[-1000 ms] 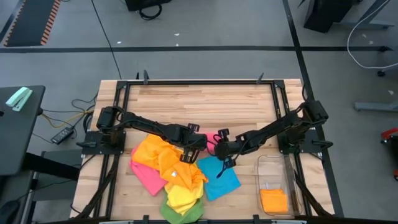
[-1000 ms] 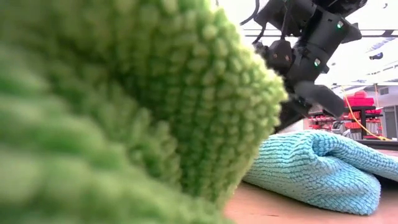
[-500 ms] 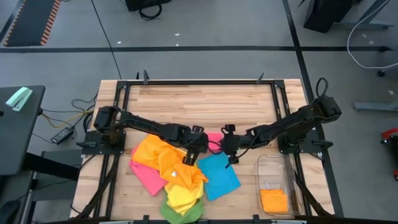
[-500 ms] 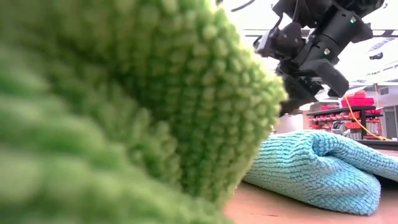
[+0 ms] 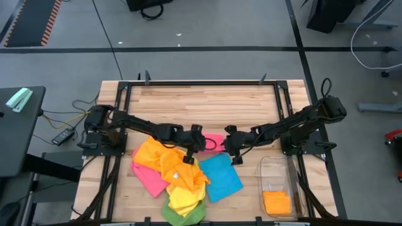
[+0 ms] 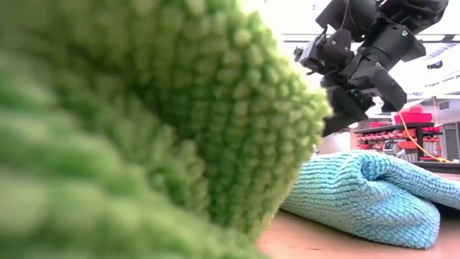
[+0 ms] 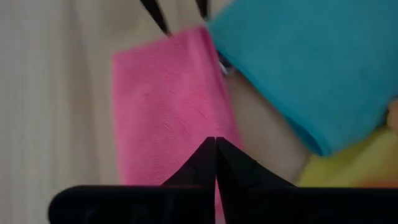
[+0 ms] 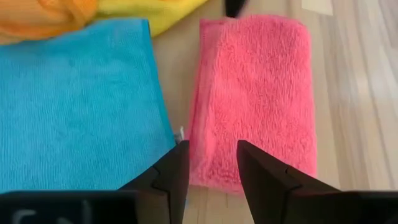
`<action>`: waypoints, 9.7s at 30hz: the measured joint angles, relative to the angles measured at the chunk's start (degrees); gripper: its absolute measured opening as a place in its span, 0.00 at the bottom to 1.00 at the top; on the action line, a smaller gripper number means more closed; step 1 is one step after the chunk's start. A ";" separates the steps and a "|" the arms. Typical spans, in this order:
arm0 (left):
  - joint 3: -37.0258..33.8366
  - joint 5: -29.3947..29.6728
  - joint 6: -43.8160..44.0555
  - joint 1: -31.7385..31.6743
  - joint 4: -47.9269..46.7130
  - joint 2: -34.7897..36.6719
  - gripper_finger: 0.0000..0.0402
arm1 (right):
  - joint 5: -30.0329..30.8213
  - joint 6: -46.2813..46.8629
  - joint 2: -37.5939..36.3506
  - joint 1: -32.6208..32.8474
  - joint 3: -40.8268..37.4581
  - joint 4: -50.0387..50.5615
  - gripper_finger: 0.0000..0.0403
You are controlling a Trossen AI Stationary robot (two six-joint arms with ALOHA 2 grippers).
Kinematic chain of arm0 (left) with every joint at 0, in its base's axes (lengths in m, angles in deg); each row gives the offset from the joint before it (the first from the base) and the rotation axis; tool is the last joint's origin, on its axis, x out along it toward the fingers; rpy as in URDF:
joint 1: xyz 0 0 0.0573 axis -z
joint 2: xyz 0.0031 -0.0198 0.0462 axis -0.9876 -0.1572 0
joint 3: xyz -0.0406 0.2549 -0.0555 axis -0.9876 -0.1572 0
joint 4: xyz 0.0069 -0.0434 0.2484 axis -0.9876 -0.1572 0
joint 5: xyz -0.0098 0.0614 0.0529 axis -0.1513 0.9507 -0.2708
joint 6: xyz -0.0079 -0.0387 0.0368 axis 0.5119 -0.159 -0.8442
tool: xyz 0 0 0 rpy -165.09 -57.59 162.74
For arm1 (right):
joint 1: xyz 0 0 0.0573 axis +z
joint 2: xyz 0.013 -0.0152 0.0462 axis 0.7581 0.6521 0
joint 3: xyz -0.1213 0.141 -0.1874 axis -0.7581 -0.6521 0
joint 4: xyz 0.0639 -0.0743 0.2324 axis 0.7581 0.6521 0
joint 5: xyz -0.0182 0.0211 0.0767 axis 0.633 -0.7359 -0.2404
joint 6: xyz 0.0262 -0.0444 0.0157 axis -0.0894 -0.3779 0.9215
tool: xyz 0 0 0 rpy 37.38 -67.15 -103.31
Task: Fold microfiber towels
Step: Fold the pink towel
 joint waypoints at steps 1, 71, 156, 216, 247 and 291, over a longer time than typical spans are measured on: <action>-1.39 -0.02 -0.36 -0.39 1.87 0.96 0.05 | -0.14 -0.32 0.03 -0.21 -0.03 -0.39 0.35; -19.73 -0.49 -2.75 -10.34 29.93 11.69 0.04 | 4.98 -8.62 2.80 -9.49 7.56 13.00 0.42; -19.62 -0.50 12.88 -9.39 61.74 -9.63 0.02 | -11.63 -3.74 7.70 -9.64 21.60 32.96 0.02; -14.24 -2.60 6.28 -3.23 34.48 -8.90 0.02 | -23.49 -16.42 21.51 -22.13 26.29 20.44 0.42; -14.14 6.26 6.32 -2.27 40.30 -8.14 0.06 | -24.71 -11.95 18.78 -21.65 26.23 20.81 0.63; -14.12 12.91 7.57 -2.36 39.63 -8.14 0.04 | -10.17 -0.59 9.05 -16.13 8.79 3.65 0.66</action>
